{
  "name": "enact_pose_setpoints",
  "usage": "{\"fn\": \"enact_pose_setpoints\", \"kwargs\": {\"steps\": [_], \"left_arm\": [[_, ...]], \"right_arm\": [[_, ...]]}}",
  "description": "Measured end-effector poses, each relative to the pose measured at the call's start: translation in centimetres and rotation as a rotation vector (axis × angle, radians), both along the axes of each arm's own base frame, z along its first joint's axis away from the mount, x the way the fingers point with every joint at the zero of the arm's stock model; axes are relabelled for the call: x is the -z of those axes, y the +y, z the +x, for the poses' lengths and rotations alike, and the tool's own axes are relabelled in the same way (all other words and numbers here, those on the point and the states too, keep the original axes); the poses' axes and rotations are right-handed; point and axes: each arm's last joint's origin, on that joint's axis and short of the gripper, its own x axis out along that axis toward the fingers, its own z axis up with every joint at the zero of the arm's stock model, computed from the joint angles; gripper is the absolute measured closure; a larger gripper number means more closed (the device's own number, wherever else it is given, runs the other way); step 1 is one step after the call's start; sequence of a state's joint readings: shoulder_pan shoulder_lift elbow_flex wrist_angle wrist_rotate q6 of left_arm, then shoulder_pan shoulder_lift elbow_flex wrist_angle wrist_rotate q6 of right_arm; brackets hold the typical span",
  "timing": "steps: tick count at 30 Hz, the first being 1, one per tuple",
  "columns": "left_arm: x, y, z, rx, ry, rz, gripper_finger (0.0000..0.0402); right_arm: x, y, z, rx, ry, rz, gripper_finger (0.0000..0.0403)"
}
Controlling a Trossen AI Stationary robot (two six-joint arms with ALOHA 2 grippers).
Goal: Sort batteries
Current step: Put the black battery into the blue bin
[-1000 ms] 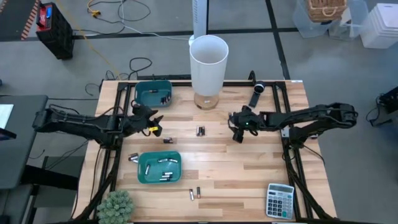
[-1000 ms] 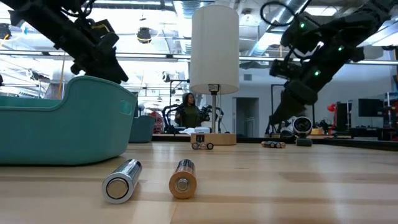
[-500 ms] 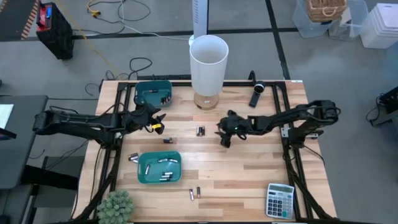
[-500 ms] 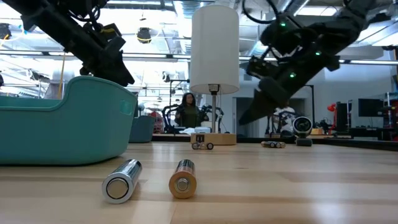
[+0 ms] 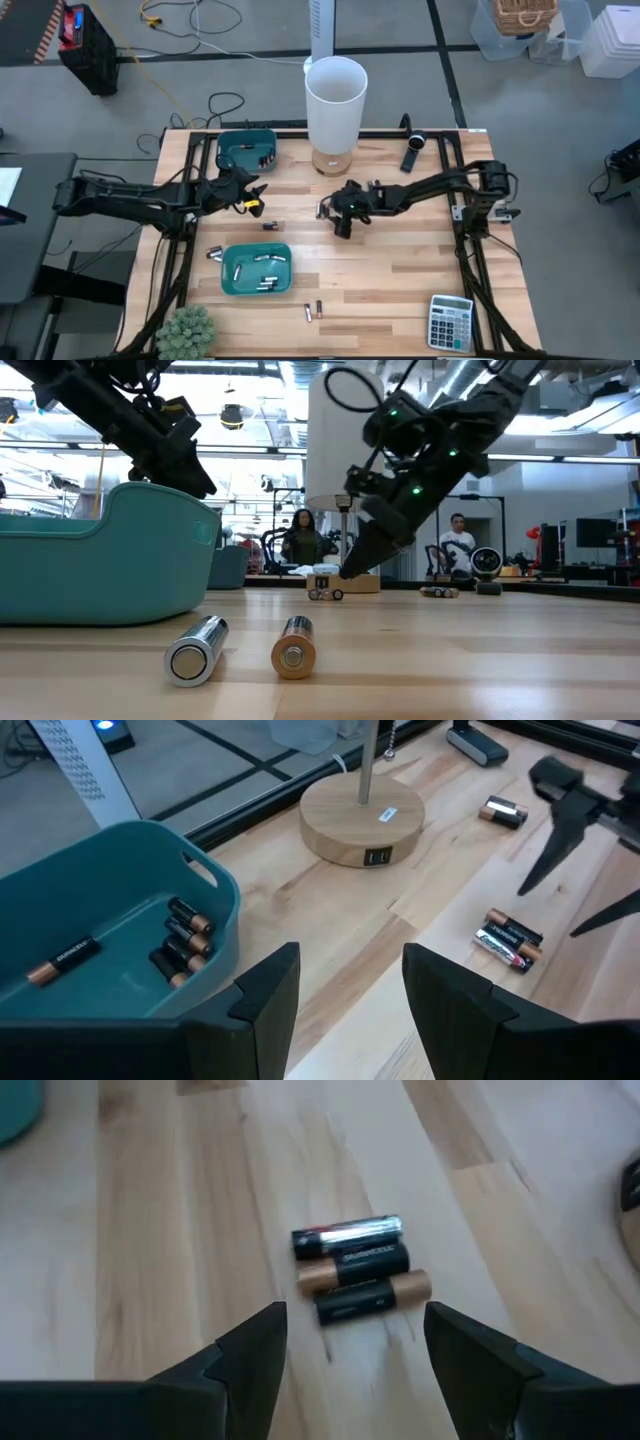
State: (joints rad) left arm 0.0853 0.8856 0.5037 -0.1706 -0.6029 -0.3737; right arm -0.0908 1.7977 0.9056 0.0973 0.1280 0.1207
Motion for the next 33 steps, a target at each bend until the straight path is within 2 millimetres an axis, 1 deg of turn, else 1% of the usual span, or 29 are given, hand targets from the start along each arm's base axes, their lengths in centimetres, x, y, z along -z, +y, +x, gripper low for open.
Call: {"fn": "enact_pose_setpoints", "kwargs": {"steps": [3,7,15,20,33], "left_arm": [[0.0,0.0,0.0,0.001,0.004,-0.003,0.0229],[0.1,-0.1,0.0,0.013,0.004,-0.011,0.0229],[0.2,-0.1,-0.1,0.015,0.02,-0.013,0.0229],[0.2,-0.1,-0.1,0.014,0.02,-0.013,0.0229],[0.2,-0.1,-0.1,0.013,0.019,-0.013,0.0229]], "right_arm": [[0.3,-0.3,0.8,0.03,0.0,0.026,0.0148],[0.7,-0.2,1.2,0.051,0.004,0.053,0.0148],[0.5,-1.1,1.2,0.111,-0.023,0.078,0.0148],[0.7,-1.5,1.0,0.146,-0.007,0.078,0.0148],[0.7,-1.5,0.9,0.178,0.001,0.057,0.0148]]}}
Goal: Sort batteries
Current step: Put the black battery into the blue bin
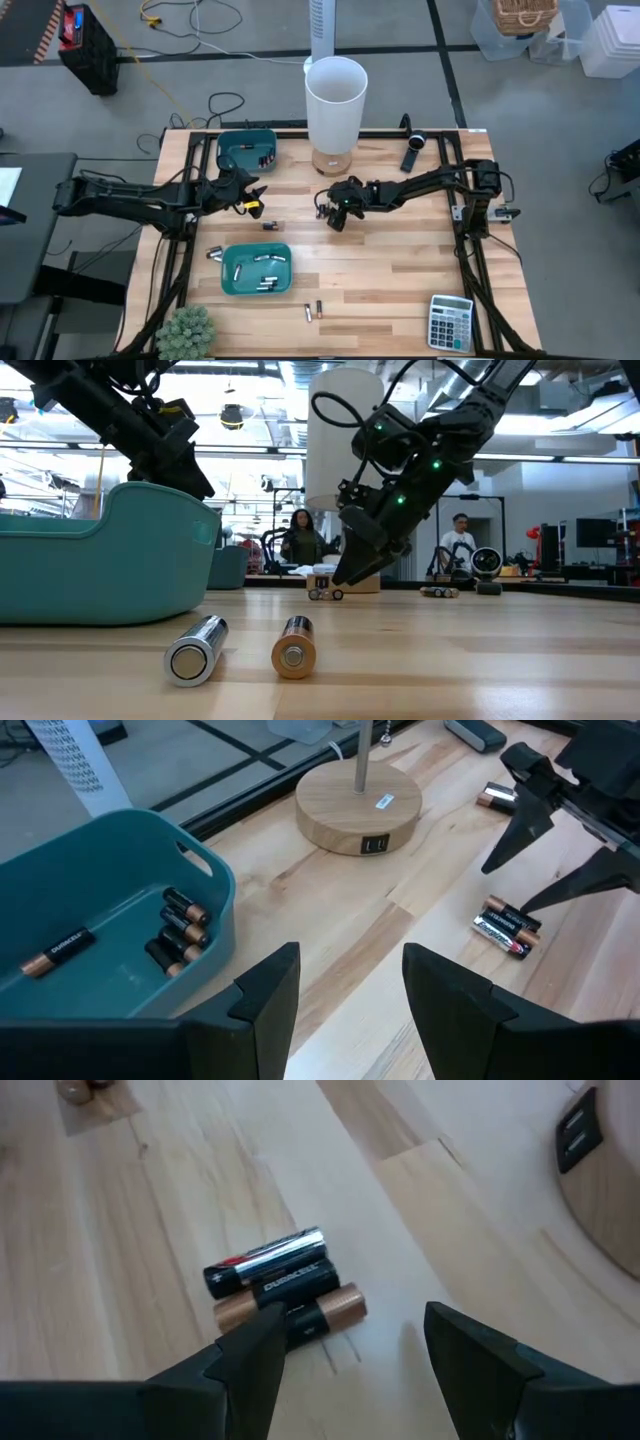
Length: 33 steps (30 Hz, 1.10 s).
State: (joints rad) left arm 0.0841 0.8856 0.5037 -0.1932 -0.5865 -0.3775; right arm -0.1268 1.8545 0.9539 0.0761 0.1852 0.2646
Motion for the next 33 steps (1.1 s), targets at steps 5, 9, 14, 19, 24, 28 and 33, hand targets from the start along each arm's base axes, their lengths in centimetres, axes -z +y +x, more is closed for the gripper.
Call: {"fn": "enact_pose_setpoints", "kwargs": {"steps": [5,9,14,19,24,28,33], "left_arm": [[0.0,0.0,0.0,-0.001,0.0,0.0,0.0229],[0.0,0.0,0.0,-0.001,0.0,0.0,0.0229],[0.0,0.0,0.0,-0.001,0.003,0.0,0.0229],[0.0,0.0,0.0,-0.001,0.003,0.0,0.0229],[0.0,0.0,0.0,-0.001,0.003,-0.001,0.0229],[0.0,0.0,0.0,-0.002,0.002,-0.001,0.0229],[0.0,0.0,0.0,-0.002,0.002,-0.001,0.0229]], "right_arm": [[-0.1,0.0,0.1,0.001,-0.013,-0.002,0.0148],[0.2,0.1,-0.1,0.016,-0.012,-0.023,0.0148],[0.3,0.0,-0.3,0.026,-0.016,-0.019,0.0148],[0.4,0.0,-0.4,0.044,-0.015,-0.019,0.0148],[0.4,0.0,-0.3,0.054,-0.018,-0.027,0.0148],[0.4,0.4,-0.3,0.045,-0.02,-0.03,0.0148],[-0.1,2.8,0.4,-0.056,-0.076,-0.066,0.0148]]}}
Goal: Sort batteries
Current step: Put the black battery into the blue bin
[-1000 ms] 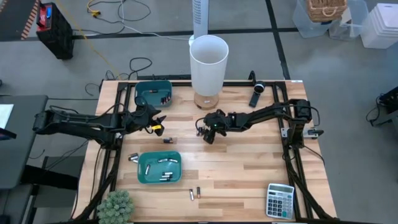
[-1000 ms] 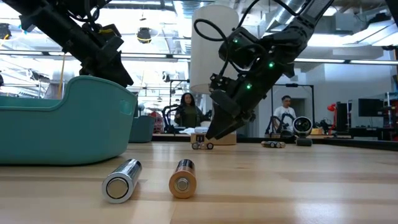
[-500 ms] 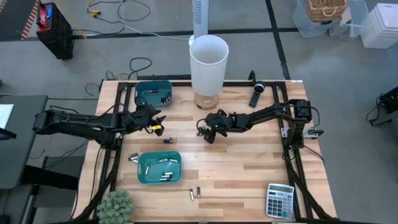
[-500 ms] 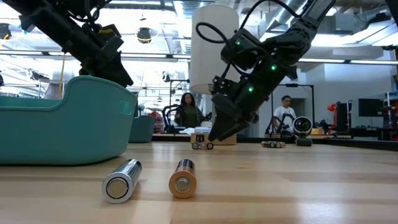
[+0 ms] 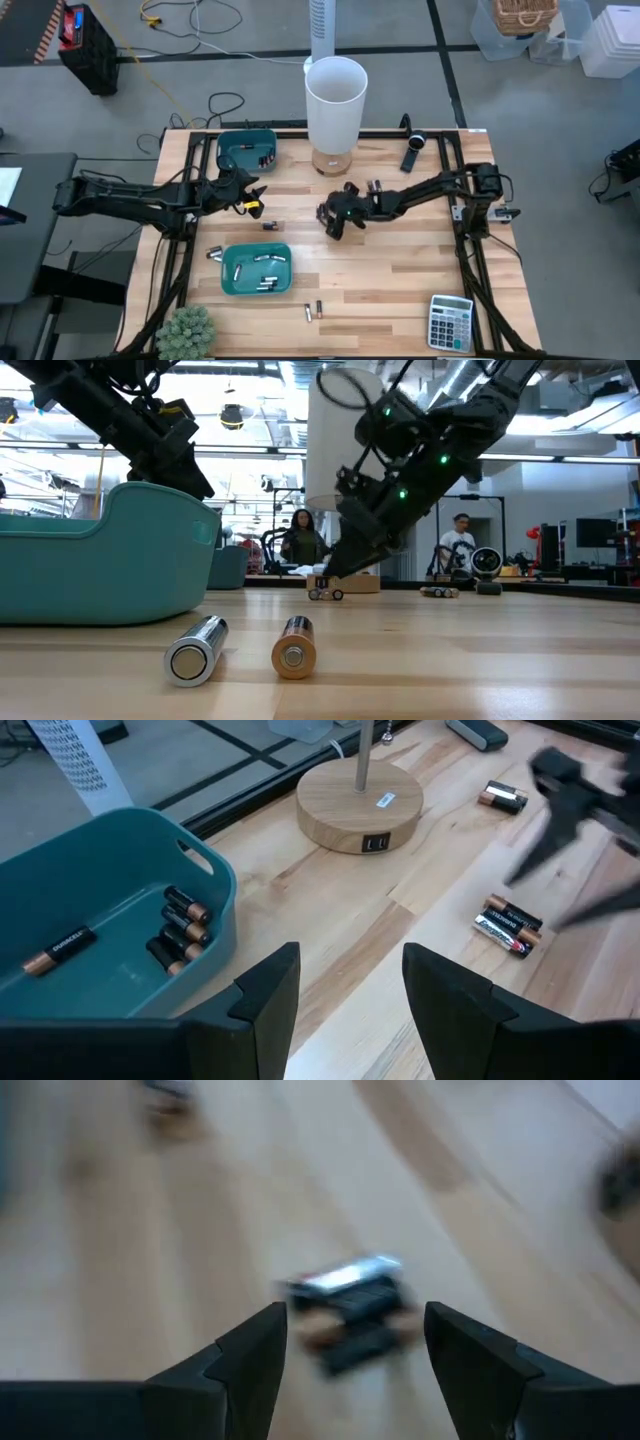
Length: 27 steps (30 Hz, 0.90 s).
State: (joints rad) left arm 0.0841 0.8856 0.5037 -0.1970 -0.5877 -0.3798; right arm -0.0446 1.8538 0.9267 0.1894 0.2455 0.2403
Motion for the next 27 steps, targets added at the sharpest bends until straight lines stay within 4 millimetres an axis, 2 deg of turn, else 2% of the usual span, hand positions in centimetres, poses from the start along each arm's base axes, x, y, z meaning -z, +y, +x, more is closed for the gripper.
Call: {"fn": "enact_pose_setpoints", "kwargs": {"steps": [9,15,18,21,27], "left_arm": [[-0.3,0.0,0.2,0.011,-0.022,0.013,0.0229],[-0.7,-0.2,0.6,0.134,-0.044,0.03,0.0229],[-0.8,-0.2,0.7,0.139,-0.059,0.019,0.0229],[-0.8,-0.2,0.7,0.125,-0.078,-0.004,0.0229],[-0.7,-0.8,0.7,0.132,-0.096,-0.041,0.0229]], "right_arm": [[-0.5,4.7,0.4,-0.116,-0.052,-0.058,0.0148],[-0.5,8.2,-0.1,-0.221,-0.052,-0.064,0.0148],[-0.5,10.3,-0.5,-0.292,-0.048,-0.072,0.0148],[-0.5,12.2,-1.0,-0.354,-0.051,-0.033,0.0148],[-0.5,15.2,-1.9,-0.364,-0.068,0.069,0.0148]]}}
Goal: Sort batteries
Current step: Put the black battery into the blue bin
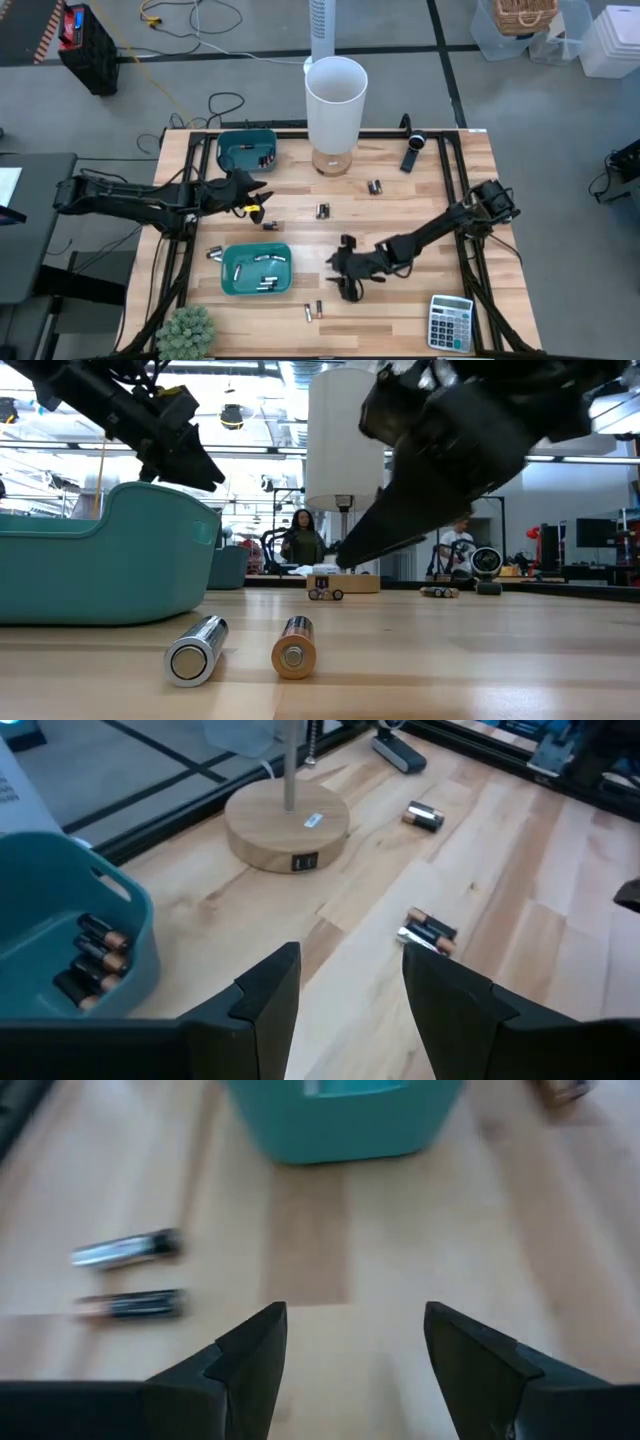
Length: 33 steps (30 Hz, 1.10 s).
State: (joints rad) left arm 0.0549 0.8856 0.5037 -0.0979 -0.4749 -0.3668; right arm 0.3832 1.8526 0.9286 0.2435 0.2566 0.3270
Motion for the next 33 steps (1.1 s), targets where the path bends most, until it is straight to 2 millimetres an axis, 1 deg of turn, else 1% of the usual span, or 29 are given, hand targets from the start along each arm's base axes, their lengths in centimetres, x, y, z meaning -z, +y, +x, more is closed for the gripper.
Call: {"fn": "enact_pose_setpoints", "kwargs": {"steps": [7,12,16,19,22,24,26,29,33], "left_arm": [[-0.1,-1.2,0.1,-0.008,-0.034,-0.022,0.0229],[-0.2,-1.9,0.1,-0.01,-0.066,-0.034,0.0229],[-0.4,-2.4,0.2,0.009,-0.099,-0.042,0.0229],[-0.4,-2.7,0.2,0.022,-0.102,-0.047,0.0229],[-0.5,-3.0,0.2,0.021,-0.111,-0.05,0.0229],[-0.5,-3.2,0.2,0.021,-0.114,-0.044,0.0229],[-0.5,-3.2,0.2,0.018,-0.118,-0.037,0.0229],[-0.6,-3.2,0.2,0.014,-0.123,-0.025,0.0229],[-0.8,-3.2,0.2,0.013,-0.121,-0.001,0.0229]], "right_arm": [[-1.1,3.4,-0.6,0.001,-0.018,0.138,0.0148],[-3.2,6.4,-0.6,0.013,-0.06,0.161,0.0148],[-4.1,8.0,-0.1,0.089,0.003,0.135,0.0148],[-3.8,9.0,1.3,0.139,0.071,0.128,0.0148],[-2.9,9.7,2.6,0.186,0.155,0.104,0.0148],[-2.8,10.0,3.5,0.214,0.19,0.096,0.0148],[-3.1,10.4,4.3,0.239,0.196,0.115,0.0148],[-2.7,11.0,5.2,0.285,0.22,0.137,0.0148],[-1.3,11.3,5.9,0.367,0.306,0.123,0.0148]]}}
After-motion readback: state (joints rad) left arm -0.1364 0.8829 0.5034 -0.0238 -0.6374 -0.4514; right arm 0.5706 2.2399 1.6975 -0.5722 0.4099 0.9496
